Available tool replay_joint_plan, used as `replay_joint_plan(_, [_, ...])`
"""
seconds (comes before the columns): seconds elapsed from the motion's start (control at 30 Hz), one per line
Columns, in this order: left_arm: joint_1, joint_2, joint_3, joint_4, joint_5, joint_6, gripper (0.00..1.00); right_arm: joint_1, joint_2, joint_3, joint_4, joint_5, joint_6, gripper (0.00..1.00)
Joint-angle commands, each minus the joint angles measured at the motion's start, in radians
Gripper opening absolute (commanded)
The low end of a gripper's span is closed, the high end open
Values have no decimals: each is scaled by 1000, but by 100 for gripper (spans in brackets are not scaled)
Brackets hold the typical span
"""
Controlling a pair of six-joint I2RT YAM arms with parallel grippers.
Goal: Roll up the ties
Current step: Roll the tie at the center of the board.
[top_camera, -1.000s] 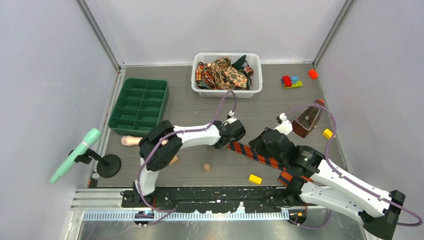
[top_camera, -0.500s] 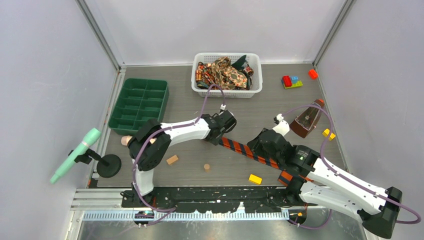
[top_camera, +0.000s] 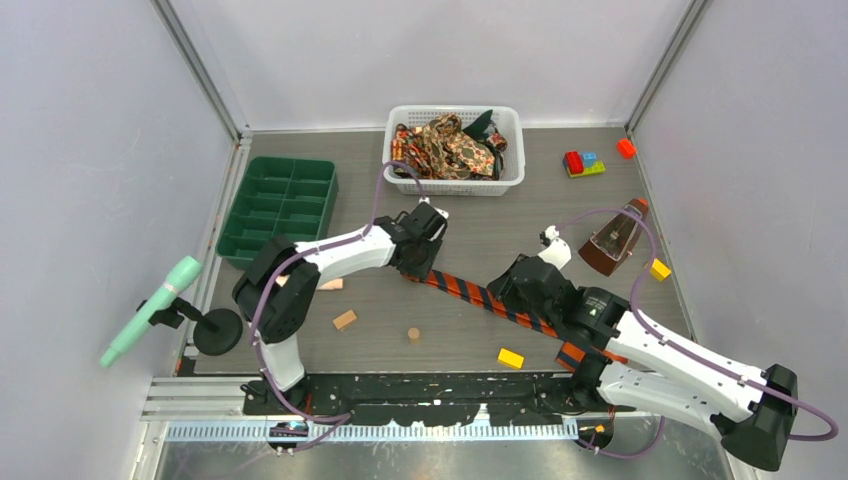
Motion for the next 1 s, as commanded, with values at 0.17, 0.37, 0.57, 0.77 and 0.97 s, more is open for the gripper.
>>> replay_joint_plan(0.17, [62, -90, -41, 66, 170, -41, 24, -1, 42, -18, 82, -6, 19, 26])
replay_joint_plan(0.37, [101, -100, -64, 98, 254, -57, 24, -1, 96, -19, 129, -28, 16, 32])
replay_joint_plan(0.57, [124, -103, -83, 119, 301, -66, 15, -1, 177, -17, 227, -54, 11, 32])
replay_joint_plan(0.77, [138, -110, -83, 127, 325, -67, 4, -1, 277, 8, 300, -77, -1, 30])
replay_joint_plan(0.97, [151, -118, -80, 124, 336, -62, 0, -1, 353, 29, 350, -79, -12, 28])
